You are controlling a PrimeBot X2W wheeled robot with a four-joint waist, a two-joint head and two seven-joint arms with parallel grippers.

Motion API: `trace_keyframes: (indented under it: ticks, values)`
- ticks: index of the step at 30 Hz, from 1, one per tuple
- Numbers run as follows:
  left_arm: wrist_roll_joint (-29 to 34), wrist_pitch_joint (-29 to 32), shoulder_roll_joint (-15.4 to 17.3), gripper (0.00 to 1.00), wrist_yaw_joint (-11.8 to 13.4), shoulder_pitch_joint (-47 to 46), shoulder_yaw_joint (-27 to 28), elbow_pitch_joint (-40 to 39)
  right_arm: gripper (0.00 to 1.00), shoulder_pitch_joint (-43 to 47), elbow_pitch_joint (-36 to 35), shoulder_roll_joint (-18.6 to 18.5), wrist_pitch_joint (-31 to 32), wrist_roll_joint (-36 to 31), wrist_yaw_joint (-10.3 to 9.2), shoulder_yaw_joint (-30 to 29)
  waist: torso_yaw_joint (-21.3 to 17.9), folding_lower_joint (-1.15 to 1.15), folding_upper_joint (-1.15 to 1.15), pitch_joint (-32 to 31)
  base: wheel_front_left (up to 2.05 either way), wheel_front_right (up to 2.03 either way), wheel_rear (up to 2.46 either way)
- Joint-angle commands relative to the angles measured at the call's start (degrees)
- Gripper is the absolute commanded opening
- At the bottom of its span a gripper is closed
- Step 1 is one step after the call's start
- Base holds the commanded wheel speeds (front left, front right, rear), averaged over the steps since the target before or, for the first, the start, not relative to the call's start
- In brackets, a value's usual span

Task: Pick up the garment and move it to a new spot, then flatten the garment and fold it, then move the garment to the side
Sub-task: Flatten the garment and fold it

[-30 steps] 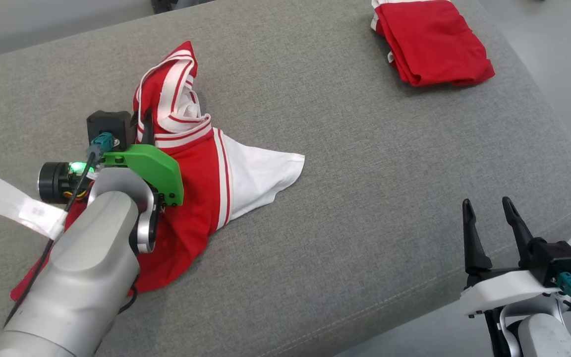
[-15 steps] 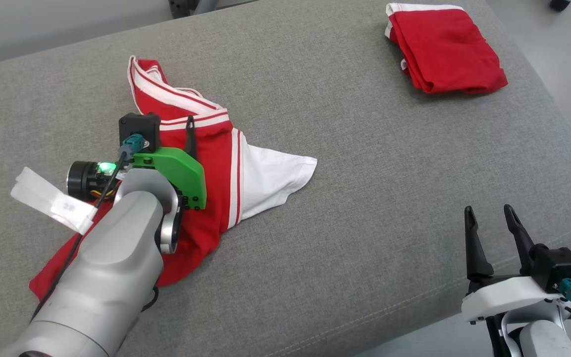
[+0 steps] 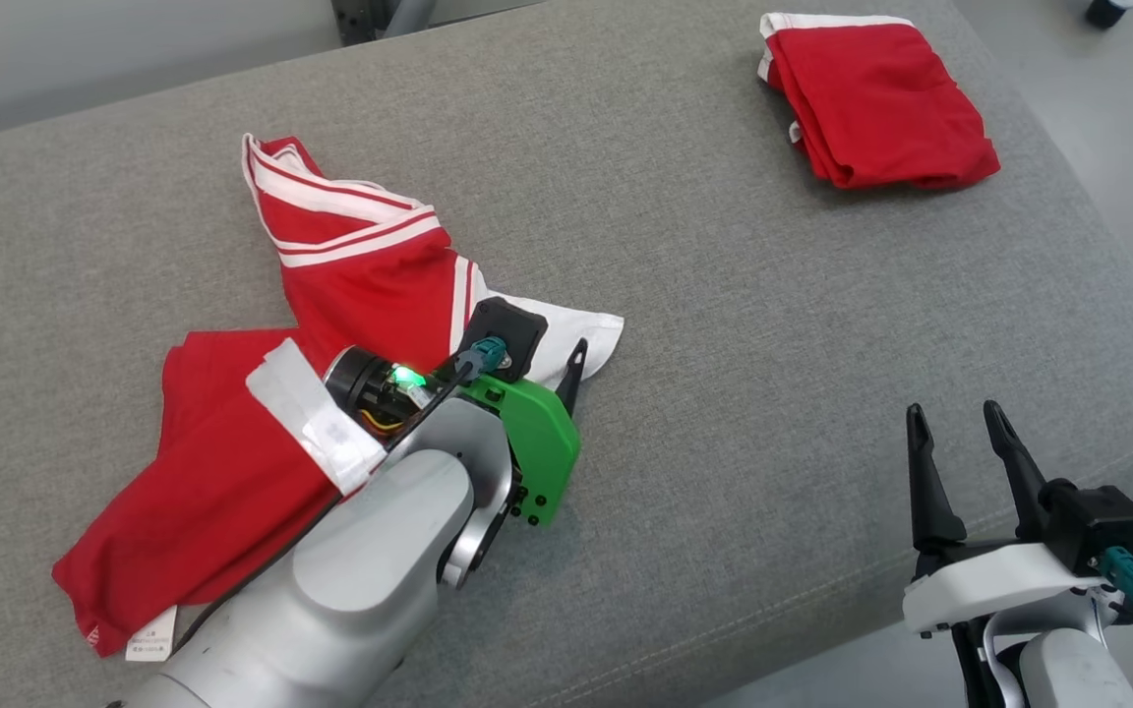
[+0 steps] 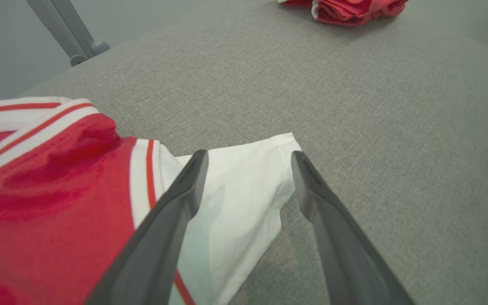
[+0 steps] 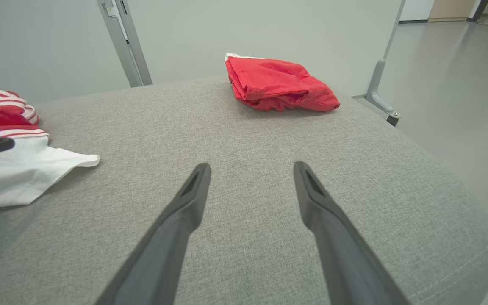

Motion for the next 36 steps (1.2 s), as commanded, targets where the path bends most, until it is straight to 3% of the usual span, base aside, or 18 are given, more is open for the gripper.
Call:
trace_keyframes:
  ticks: [1, 9, 10, 12, 13, 16, 22, 28, 29, 30, 36]
  values:
    - [0.78, 0.30, 0.84, 1.00, 0.31, 0.20, -0.03, 0.10, 1.00, -0.59, -0.27, -0.03, -0.16, 0.45, -0.09, 0.14, -1.07, 0.00, 0.00, 1.08, 0.00, 0.00, 0.00]
    - [1.82, 5.15, 3.51, 1.00, -0.34, -0.40, -2.82, 2.83, 1.00, -1.76, -0.35, 0.00, -0.17, 4.03, -0.09, 0.55, -4.10, 0.00, 0.00, 4.05, 0.00, 0.00, 0.00]
    - [1.77, 5.55, 3.74, 0.84, -0.69, -0.31, -3.12, 3.36, 1.00, -1.76, -0.26, -0.01, -0.17, 4.15, -0.09, 0.53, -4.34, 0.00, 0.00, 4.26, 0.00, 0.00, 0.00]
    - [1.13, 5.68, 3.83, 0.07, -1.34, 0.00, -3.29, 4.26, 1.00, -1.88, -0.16, -0.02, -0.16, 4.45, -0.09, 0.36, -4.54, 0.00, 0.00, 4.46, 0.00, 0.00, 0.00]
    - [0.98, 5.72, 3.94, 0.00, -1.69, 0.14, -3.37, 4.73, 1.00, -1.96, -0.09, -0.01, -0.16, 4.48, -0.09, 0.32, -4.61, 0.00, 0.00, 4.50, 0.00, 0.00, 0.00]
    - [0.51, 4.28, 3.72, 0.00, -2.60, 0.09, -3.18, 5.32, 1.00, -2.04, 0.11, -0.02, -0.16, 4.43, -0.09, 0.09, -4.64, 0.00, 0.00, 4.28, 0.00, 0.00, 0.00]
    - [0.17, 0.00, -0.05, 0.00, -6.03, 0.03, -3.56, 1.69, 1.00, -1.37, 0.49, -0.04, -0.16, 3.29, -0.09, -0.46, -3.66, 0.00, 0.00, 3.00, 0.00, 0.00, 0.00]
    - [1.19, -5.91, -3.38, 0.00, -7.06, 1.01, -4.98, 0.20, 1.00, -1.62, 0.47, -0.02, -0.16, 2.67, -0.09, -0.01, -3.28, 0.00, 0.00, 2.55, 0.00, 0.00, 0.00]
    - [0.02, -7.12, -3.85, 0.34, -7.50, 1.77, -4.62, 0.76, 1.00, -1.73, 0.50, -0.03, -0.17, 2.45, -0.09, 0.01, -3.25, 0.00, 0.00, 2.55, 0.00, 0.00, 0.00]
    - [0.32, -7.92, -4.08, 1.00, -7.97, 1.83, -4.92, 1.69, 1.00, -1.80, 0.56, -0.02, -0.16, 2.28, -0.09, -0.01, -3.23, 0.00, 0.00, 2.53, 0.00, 0.00, 0.00]
    - [-3.92, -10.97, -5.52, 1.00, -13.83, 3.54, -5.08, 4.70, 1.00, -1.85, 0.61, -0.04, -0.16, 1.01, -0.09, -1.24, -2.31, 0.00, 0.00, 2.14, 0.00, 0.00, 0.00]
